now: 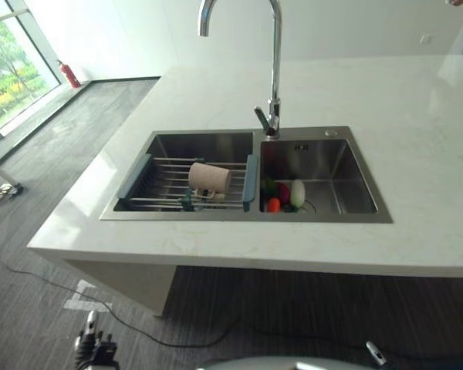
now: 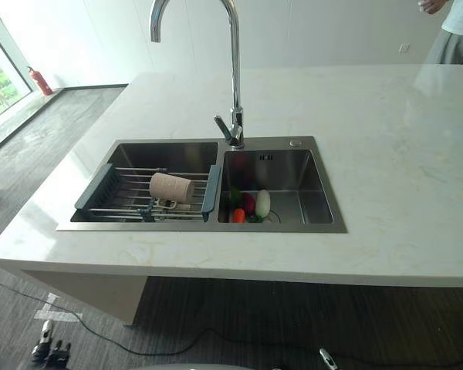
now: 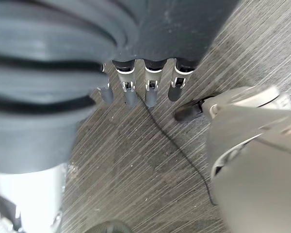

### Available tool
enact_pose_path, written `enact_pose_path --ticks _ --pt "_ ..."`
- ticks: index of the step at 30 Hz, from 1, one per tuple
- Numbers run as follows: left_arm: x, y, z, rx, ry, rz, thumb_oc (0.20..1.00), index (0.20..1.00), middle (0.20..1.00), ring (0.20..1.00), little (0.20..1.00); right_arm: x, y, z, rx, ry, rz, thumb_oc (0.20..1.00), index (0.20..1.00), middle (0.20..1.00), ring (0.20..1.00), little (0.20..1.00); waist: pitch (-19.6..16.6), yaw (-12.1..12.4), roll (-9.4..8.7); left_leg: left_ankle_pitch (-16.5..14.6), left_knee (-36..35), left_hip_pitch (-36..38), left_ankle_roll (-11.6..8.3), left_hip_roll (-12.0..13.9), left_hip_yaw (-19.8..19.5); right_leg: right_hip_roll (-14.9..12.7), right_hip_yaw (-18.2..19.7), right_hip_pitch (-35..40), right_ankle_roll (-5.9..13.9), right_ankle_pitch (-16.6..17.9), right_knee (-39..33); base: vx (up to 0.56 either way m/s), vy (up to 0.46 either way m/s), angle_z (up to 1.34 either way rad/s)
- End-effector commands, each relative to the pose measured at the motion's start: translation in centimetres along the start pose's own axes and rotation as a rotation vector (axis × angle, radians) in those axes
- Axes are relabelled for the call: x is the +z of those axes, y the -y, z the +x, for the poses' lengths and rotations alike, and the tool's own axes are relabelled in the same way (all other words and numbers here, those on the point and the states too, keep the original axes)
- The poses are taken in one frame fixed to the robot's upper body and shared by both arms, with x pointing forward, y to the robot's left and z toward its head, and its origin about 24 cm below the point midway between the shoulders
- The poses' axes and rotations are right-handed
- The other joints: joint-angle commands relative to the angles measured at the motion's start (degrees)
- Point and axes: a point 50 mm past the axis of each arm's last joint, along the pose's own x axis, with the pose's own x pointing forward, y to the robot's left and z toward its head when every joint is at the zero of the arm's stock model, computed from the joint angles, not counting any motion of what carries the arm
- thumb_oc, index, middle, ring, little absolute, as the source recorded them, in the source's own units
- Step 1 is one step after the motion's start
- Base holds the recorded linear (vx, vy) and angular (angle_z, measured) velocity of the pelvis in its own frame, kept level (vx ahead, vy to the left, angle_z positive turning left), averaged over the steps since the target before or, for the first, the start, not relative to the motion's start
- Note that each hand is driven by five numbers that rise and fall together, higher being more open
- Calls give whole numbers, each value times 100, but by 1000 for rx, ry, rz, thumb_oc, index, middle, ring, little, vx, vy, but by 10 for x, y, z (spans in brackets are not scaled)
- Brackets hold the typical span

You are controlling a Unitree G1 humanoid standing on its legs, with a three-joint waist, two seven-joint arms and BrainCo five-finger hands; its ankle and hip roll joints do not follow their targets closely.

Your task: Place the dishes in the dishwasher.

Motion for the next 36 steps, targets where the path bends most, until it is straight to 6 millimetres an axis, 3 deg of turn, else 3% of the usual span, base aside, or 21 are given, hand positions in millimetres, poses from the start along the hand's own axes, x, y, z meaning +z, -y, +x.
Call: enact_pose_path --ticks 1,6,9,10,11,15,16,18,20,21,22,23,25,27,36 --pt "47 20 12 46 165 16 1000 1000 1000 1000 1000 22 1 3 -20 66 2 1000 1000 1000 1000 1000 167 132 -43 -451 241 -117 -57 147 220 -366 -69 -97 281 -372 204 26 47 1" --pt "118 13 8 255 449 -16 1000 1000 1000 1000 1000 22 8 1 -40 54 -23 1000 1000 1000 1000 1000 103 149 27 -433 203 -117 -77 147 199 -383 -69 -54 304 -375 121 16 35 1" --pt "201 54 -12 183 794 1 1000 1000 1000 1000 1000 19 8 0 -36 64 -22 1000 1000 1000 1000 1000 57 220 87 -416 125 -61 -89 175 170 -376 -107 24 314 -396 67 11 4 0" --pt "213 61 -18 167 851 14 1000 1000 1000 1000 1000 19 8 0 -34 65 -22 1000 1000 1000 1000 1000 48 229 92 -411 116 -57 -92 179 168 -373 -108 29 313 -398 64 0 0 0" --pt "239 79 -32 130 975 47 1000 1000 1000 1000 1000 18 8 0 -29 67 -24 1000 1000 1000 1000 1000 33 246 96 -387 109 -73 -94 186 177 -375 -119 25 307 -378 51 0 0 0" --pt "284 132 -73 -10 1249 133 1000 1000 1000 1000 1000 14 6 0 -17 64 -28 1000 1000 1000 1000 1000 -11 282 90 -384 83 -77 -108 206 191 -356 -122 32 302 -389 35 8 -11 0" --pt "297 155 -93 -96 1344 169 1000 1000 1000 1000 1000 12 6 -1 -15 57 -27 1000 1000 1000 1000 1000 -28 284 84 -414 83 -57 -119 227 198 -343 -112 52 303 -421 39 39 -53 1" --pt "304 183 -114 -221 1427 227 1000 1000 1000 1000 1000 9 6 -1 -12 44 -31 1000 1000 1000 1000 1000 -49 255 73 -417 78 -51 -130 240 215 -327 -85 53 304 -423 37 50 -50 2" --pt "302 224 -142 -482 1488 367 1000 1000 1000 1000 1000 3 7 -2 -10 22 -44 1000 1000 1000 1000 1000 -69 207 61 -425 66 -32 -143 256 254 -303 -19 54 316 -420 32 85 -39 0" --pt "295 242 -153 -585 1484 454 1000 1000 1000 1000 1000 0 8 -2 -10 11 -51 1000 1000 1000 1000 1000 -75 185 50 -401 52 -43 -141 258 278 -296 18 34 321 -389 23 124 -30 -4" --pt "274 273 -170 -768 1465 611 1000 1000 1000 1000 1000 -4 10 -3 -9 -15 -82 1000 1000 1000 1000 1000 -75 129 30 -395 39 -60 -142 267 307 -276 101 4 342 -371 20 81 -17 -10" --pt "271 275 -171 -782 1462 630 1000 1000 1000 1000 1000 -5 10 -3 -9 -17 -84 1000 1000 1000 1000 1000 -75 132 28 -395 38 -60 -143 268 310 -274 109 2 344 -369 19 128 -14 -18" --pt "246 302 -185 -935 1431 856 1000 1000 1000 1000 1000 -8 13 -5 -10 -31 -102 1000 1000 1000 1000 1000 -23 49 4 -386 25 -69 -133 272 323 -246 234 -34 388 -320 14 131 -13 -25" --pt "233 317 -189 -993 1401 1013 1000 1000 1000 1000 1000 -2 13 -4 -1 -23 -124 1000 1000 1000 1000 1000 56 -18 -6 -357 35 -141 -123 276 334 -249 339 -134 431 -257 28 57 6 -15" --pt "217 365 -224 -1090 1448 1236 1000 1000 1000 1000 1000 51 -24 5 149 107 -169 1000 1000 1000 1000 1000 710 -109 -59 -106 108 -951 -97 217 159 -240 661 -917 507 20 82 -127 -2 -6"
